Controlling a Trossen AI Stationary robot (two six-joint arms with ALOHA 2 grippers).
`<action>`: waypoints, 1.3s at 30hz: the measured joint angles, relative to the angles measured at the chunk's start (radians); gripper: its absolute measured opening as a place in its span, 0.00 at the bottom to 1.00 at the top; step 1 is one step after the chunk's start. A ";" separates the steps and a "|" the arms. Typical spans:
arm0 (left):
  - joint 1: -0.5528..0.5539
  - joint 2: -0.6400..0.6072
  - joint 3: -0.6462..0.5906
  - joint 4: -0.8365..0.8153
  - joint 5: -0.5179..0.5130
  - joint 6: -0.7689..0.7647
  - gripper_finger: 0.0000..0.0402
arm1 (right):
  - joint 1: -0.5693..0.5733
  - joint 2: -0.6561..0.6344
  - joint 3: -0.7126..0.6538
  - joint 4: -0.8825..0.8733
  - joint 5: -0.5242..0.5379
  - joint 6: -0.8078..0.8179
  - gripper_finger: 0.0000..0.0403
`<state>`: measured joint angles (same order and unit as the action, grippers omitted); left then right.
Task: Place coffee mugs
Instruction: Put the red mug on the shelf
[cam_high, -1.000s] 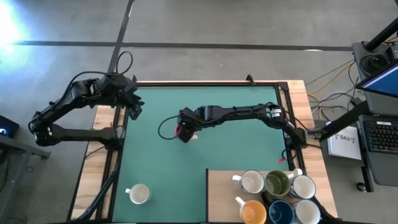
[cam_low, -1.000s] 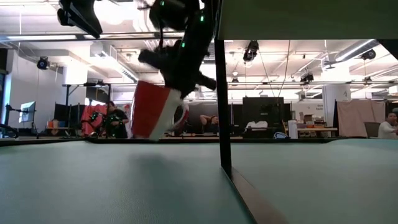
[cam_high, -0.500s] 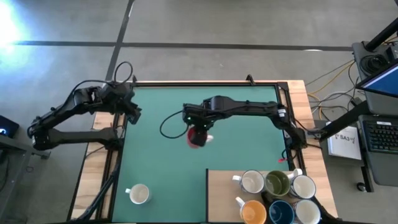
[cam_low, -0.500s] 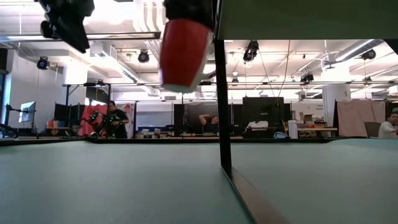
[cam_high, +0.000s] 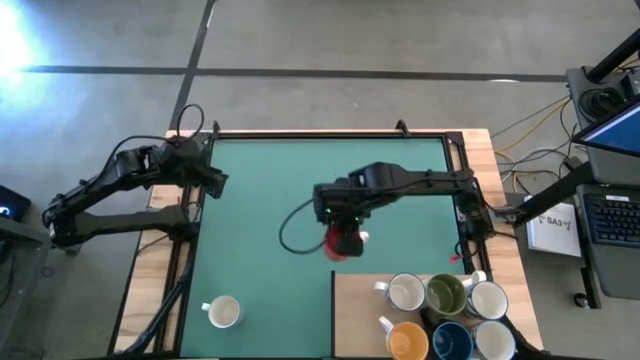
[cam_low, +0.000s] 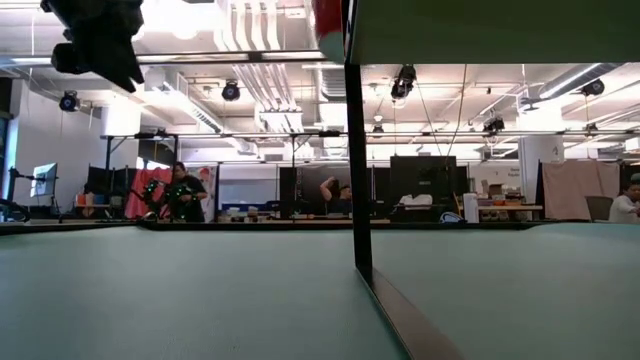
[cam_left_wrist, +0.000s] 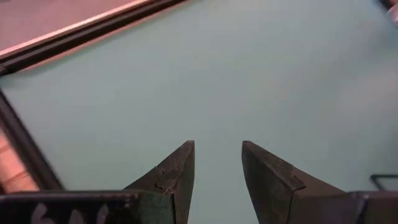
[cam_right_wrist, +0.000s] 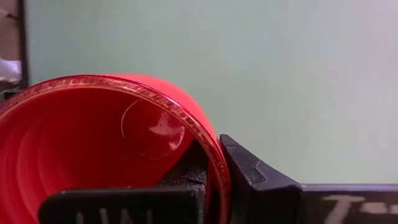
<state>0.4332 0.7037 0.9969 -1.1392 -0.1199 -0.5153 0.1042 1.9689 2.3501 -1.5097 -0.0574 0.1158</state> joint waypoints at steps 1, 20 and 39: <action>0.000 -0.002 0.001 0.014 0.005 -0.008 0.29 | 0.015 -0.006 0.000 0.000 0.000 0.000 0.03; -0.006 0.009 0.002 0.145 0.010 -0.130 0.29 | 0.257 -0.062 0.004 -0.002 0.008 -0.093 0.03; -0.054 0.075 0.001 0.163 0.010 -0.183 0.29 | 0.311 -0.027 0.004 0.009 0.138 -0.416 0.03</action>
<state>0.3788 0.7790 0.9981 -0.9767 -0.1100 -0.6983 0.4149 1.9421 2.3543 -1.5009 0.0803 -0.3005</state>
